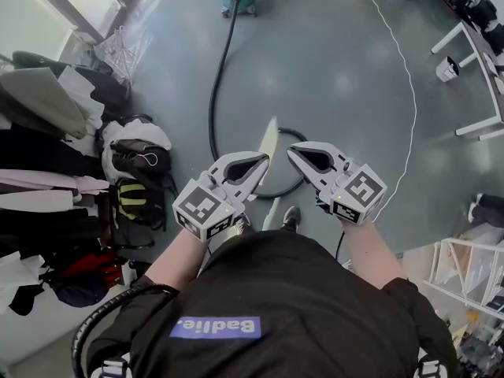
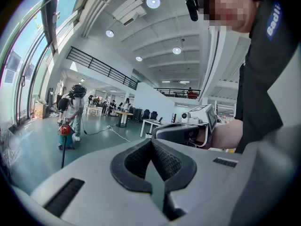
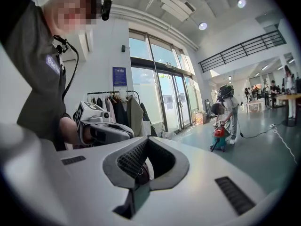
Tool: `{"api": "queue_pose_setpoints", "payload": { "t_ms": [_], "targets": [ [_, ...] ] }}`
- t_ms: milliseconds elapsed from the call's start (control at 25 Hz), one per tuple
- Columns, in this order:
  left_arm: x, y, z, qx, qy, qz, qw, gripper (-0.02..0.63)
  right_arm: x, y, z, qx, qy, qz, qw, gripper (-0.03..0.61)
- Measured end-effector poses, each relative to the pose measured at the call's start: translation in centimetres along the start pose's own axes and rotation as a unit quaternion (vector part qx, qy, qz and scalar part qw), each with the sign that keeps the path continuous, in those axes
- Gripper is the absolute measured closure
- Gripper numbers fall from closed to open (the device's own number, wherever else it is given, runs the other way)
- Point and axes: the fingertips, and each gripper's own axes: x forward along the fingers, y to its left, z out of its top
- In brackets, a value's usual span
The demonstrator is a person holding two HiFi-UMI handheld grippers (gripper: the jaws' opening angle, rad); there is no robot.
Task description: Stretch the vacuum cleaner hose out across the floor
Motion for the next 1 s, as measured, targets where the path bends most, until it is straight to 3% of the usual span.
{"api": "queue_pose_setpoints", "payload": {
  "t_ms": [640,840,1000],
  "targets": [
    [-2.3,3.9,-1.0,-0.022,-0.016,-0.003,0.9996,0.618,0.5,-2.2,-2.9,0.016,0.058,-0.059,0.996,0.572],
    [0.0,4.7,-1.3,-0.016,0.001,-0.022,0.9996,0.618,0.5,-3.7,-3.4,0.018,0.048,-0.066,0.996,0.572],
    [3.8,4.3,-0.8,-0.013,0.013,-0.015,0.9997,0.618,-2.1,-7.5,-5.3,0.043,0.045,-0.066,0.996,0.572]
  ]
}}
